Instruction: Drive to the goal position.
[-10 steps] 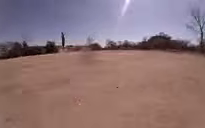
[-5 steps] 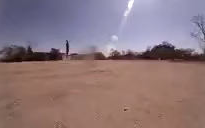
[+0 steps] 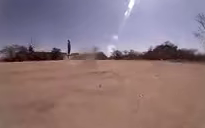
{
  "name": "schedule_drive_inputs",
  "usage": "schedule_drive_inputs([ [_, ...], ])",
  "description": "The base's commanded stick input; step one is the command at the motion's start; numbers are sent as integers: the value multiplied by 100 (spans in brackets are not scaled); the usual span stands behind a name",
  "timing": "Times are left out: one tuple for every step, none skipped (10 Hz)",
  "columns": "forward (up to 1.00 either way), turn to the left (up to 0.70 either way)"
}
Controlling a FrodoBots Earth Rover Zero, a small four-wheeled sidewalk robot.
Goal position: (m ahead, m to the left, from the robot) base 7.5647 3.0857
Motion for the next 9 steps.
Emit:
schedule_drive_inputs([
  [100, 0],
  [100, 0],
  [100, 0],
  [100, 0],
  [100, 0],
  [100, 0],
  [100, 0],
  [100, 0],
  [100, 0],
])
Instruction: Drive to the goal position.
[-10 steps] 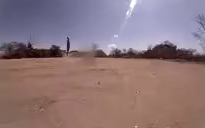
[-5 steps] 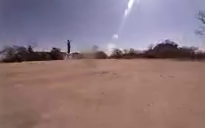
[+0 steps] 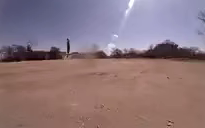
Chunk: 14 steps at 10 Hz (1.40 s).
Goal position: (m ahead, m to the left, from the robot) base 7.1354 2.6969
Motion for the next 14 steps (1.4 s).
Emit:
schedule_drive_inputs([
  [100, 0],
  [100, 0],
  [100, 0],
  [100, 0],
  [100, 0],
  [100, 0],
  [100, 0],
  [100, 0],
  [100, 0],
  [100, 0],
  [100, 0],
  [100, 0],
  [100, 0],
  [100, 0],
])
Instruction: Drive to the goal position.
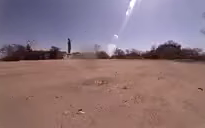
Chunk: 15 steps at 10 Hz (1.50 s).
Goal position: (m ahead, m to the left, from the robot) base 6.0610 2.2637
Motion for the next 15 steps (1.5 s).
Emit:
schedule_drive_inputs([
  [100, 0],
  [100, 0],
  [100, 0],
  [100, 0],
  [100, 0],
  [100, 0],
  [100, -27],
  [100, -27],
  [100, -27],
  [100, 0],
  [100, 0],
  [100, 0],
  [100, 0],
  [100, 0],
  [100, 0],
])
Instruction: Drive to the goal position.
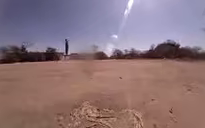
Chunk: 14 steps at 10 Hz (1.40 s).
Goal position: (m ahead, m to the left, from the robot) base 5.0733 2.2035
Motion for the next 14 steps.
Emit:
schedule_drive_inputs([
  [100, 0],
  [100, 0],
  [100, 0],
  [100, 0],
  [100, 0],
  [100, 0],
  [100, 0],
  [100, 0],
  [100, 0],
  [100, 0],
  [100, 0],
  [100, 0],
  [100, 0],
  [100, 0],
])
